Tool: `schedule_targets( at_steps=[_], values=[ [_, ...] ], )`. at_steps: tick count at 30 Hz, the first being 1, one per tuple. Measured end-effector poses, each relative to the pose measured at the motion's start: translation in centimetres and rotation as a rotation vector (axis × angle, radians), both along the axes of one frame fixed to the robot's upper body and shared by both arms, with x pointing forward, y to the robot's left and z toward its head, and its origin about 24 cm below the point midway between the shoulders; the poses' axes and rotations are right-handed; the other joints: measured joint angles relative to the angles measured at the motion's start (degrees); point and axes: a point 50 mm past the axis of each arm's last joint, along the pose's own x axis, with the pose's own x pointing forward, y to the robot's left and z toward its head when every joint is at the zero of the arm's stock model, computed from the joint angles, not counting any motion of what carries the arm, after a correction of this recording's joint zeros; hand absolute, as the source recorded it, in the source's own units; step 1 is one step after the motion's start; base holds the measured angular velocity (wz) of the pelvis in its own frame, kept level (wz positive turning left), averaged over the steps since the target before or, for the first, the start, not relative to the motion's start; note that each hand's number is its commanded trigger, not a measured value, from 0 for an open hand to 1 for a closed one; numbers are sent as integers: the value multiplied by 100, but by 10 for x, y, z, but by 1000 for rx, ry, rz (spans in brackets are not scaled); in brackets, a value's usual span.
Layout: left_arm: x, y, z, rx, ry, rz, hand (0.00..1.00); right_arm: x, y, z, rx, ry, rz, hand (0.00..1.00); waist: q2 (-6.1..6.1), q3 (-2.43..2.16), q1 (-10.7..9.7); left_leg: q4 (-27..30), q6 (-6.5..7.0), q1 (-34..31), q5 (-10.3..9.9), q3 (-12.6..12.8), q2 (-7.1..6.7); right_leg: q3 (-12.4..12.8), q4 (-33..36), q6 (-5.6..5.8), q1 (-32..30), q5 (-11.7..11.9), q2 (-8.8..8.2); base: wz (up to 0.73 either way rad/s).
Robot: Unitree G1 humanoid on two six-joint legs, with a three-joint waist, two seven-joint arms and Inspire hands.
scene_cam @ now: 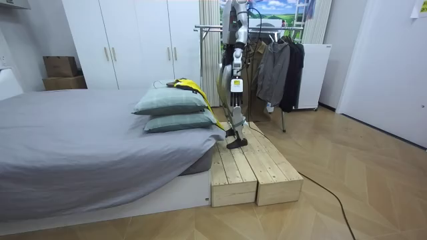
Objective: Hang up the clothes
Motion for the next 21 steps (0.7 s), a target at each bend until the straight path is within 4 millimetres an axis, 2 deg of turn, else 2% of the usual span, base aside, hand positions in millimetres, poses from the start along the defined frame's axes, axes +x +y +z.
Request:
schedule_targets(
  at_steps=[4,8,21],
  values=[
    [0,0,0,-3,0,1,0,0,0,0,-1,1,2,0,-7,3,4,1,0,4,0,-9,-1,7,4,0,1,1,1,0],
    [-1,0,0,-1,1,3,0,1,-1,0,-13,4,31,0,-10,6,40,-2,0,10,0,65,8,125,43,0,-43,0,20,-8],
    [-4,0,0,3,8,2,0,1,1,0,8,7,45,0,1,11,2,-1,3,-17,-3,60,9,111,66,2,-45,-2,16,0]
  ],
)
